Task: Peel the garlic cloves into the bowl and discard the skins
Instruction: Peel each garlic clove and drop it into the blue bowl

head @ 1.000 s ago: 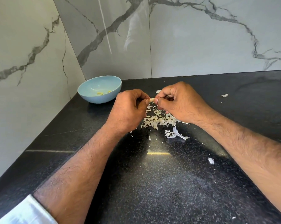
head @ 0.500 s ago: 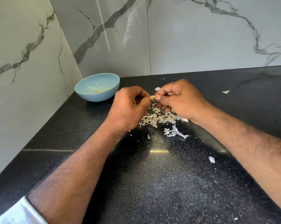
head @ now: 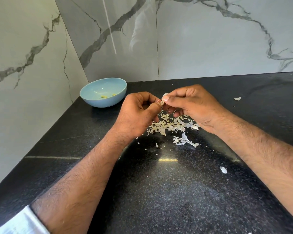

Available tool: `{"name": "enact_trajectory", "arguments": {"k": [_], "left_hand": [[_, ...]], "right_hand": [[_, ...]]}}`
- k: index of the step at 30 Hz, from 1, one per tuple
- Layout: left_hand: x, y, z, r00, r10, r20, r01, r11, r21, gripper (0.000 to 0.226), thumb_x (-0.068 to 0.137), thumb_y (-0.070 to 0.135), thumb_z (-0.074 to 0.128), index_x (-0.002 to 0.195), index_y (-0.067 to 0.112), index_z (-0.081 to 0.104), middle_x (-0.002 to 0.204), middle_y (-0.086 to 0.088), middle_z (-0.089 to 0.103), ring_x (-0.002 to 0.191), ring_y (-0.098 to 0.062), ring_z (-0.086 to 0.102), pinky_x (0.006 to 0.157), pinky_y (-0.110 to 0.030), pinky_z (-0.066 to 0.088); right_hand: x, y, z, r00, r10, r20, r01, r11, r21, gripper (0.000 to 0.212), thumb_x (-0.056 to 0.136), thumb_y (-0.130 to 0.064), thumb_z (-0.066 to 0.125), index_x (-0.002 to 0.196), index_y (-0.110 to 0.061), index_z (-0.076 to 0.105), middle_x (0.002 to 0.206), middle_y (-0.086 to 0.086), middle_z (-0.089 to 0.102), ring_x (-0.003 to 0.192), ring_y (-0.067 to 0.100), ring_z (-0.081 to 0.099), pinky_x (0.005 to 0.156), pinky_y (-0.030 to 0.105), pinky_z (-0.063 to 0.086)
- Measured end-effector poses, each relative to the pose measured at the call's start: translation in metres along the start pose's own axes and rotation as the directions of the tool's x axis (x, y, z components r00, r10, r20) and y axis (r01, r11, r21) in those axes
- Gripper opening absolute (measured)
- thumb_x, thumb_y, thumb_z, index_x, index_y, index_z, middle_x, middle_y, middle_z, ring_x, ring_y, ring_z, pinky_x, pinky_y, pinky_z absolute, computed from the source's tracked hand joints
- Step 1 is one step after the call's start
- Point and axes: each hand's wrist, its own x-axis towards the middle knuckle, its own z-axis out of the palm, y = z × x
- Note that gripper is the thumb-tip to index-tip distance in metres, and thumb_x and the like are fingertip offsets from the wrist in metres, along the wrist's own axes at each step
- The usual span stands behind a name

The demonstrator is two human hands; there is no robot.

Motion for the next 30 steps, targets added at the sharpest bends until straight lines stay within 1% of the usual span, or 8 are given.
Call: {"name": "enact_trajectory", "arguments": {"k": [3, 7, 11, 16, 20, 26, 28, 30], "left_hand": [[0.000, 0.001, -0.001, 1.000, 0.004, 0.007, -0.004, 1.000, 0.009, 0.011, 0.102, 0.016, 0.070, 0.092, 0.018, 0.075, 0.070, -0.007, 0.075, 0.060, -0.028, 0.069, 0.063, -0.042, 0.058], [0.000, 0.002, -0.003, 0.999, -0.033, -0.014, 0.033, 0.999, 0.026, 0.012, 0.099, 0.010, 0.069, 0.088, 0.012, 0.074, 0.069, -0.005, 0.074, 0.056, -0.013, 0.068, 0.056, -0.027, 0.054], [0.006, -0.005, -0.013, 0.990, -0.115, -0.085, 0.126, 0.983, 0.135, 0.008, 0.089, 0.013, 0.074, 0.082, 0.016, 0.075, 0.074, -0.002, 0.075, 0.066, -0.018, 0.071, 0.072, -0.042, 0.065], [0.008, -0.006, -0.019, 0.985, -0.059, -0.161, 0.098, 0.964, 0.247, 0.015, 0.085, 0.010, 0.079, 0.085, 0.023, 0.071, 0.077, -0.002, 0.072, 0.066, -0.010, 0.061, 0.071, -0.040, 0.062], [0.008, -0.006, -0.015, 0.989, -0.089, -0.115, 0.108, 0.979, 0.172, 0.018, 0.095, 0.036, 0.078, 0.083, 0.023, 0.078, 0.070, 0.004, 0.072, 0.063, -0.012, 0.064, 0.065, -0.032, 0.057], [0.006, -0.007, -0.010, 0.992, 0.081, -0.096, -0.061, 0.979, 0.195, 0.020, 0.087, 0.033, 0.089, 0.081, 0.023, 0.073, 0.076, 0.008, 0.073, 0.065, 0.001, 0.061, 0.062, -0.017, 0.050], [0.008, -0.009, -0.012, 0.992, 0.063, -0.108, -0.043, 0.984, 0.175, 0.010, 0.092, 0.025, 0.085, 0.100, 0.027, 0.080, 0.087, 0.014, 0.077, 0.076, 0.003, 0.067, 0.073, -0.022, 0.057], [0.007, -0.009, -0.014, 0.994, 0.075, -0.083, -0.058, 0.979, 0.196, 0.045, 0.095, 0.017, 0.081, 0.136, 0.031, 0.069, 0.106, 0.016, 0.075, 0.091, -0.001, 0.070, 0.085, -0.028, 0.061]], "right_hand": [[0.001, 0.000, -0.001, 1.000, -0.002, -0.013, 0.002, 1.000, -0.016, 0.009, 0.096, -0.014, 0.075, 0.101, -0.009, 0.081, 0.089, 0.010, 0.080, 0.080, 0.019, 0.070, 0.069, 0.033, 0.056], [0.000, -0.005, -0.003, 0.996, 0.086, 0.011, -0.086, 0.973, 0.212, 0.014, 0.096, -0.011, 0.072, 0.106, -0.002, 0.078, 0.090, 0.015, 0.076, 0.078, 0.019, 0.064, 0.069, 0.032, 0.051], [0.000, -0.013, -0.020, 0.990, 0.127, 0.053, -0.138, 0.896, 0.422, 0.023, 0.093, -0.012, 0.071, 0.113, 0.000, 0.073, 0.088, 0.010, 0.073, 0.075, 0.016, 0.063, 0.068, 0.030, 0.049], [-0.004, -0.012, -0.023, 0.988, 0.128, 0.089, -0.152, 0.918, 0.367, 0.021, 0.087, -0.018, 0.074, 0.104, -0.007, 0.077, 0.090, 0.009, 0.074, 0.076, 0.015, 0.063, 0.068, 0.030, 0.050], [-0.005, -0.012, -0.017, 0.988, 0.115, 0.103, -0.144, 0.928, 0.343, 0.021, 0.081, -0.018, 0.077, 0.100, -0.008, 0.078, 0.089, 0.010, 0.075, 0.075, 0.014, 0.065, 0.066, 0.029, 0.051], [-0.005, -0.010, -0.015, 0.988, 0.129, 0.080, -0.148, 0.937, 0.316, 0.026, 0.074, -0.020, 0.079, 0.098, -0.009, 0.078, 0.087, 0.008, 0.075, 0.074, 0.012, 0.066, 0.067, 0.029, 0.050], [-0.005, -0.010, -0.015, 0.988, 0.133, 0.074, -0.150, 0.939, 0.309, 0.027, 0.073, -0.021, 0.080, 0.098, -0.009, 0.079, 0.086, 0.007, 0.074, 0.074, 0.012, 0.066, 0.066, 0.029, 0.050], [-0.004, -0.009, -0.014, 0.988, 0.142, 0.064, -0.155, 0.940, 0.304, 0.029, 0.073, -0.022, 0.080, 0.098, -0.009, 0.079, 0.086, 0.007, 0.074, 0.073, 0.013, 0.066, 0.065, 0.029, 0.050]]}}
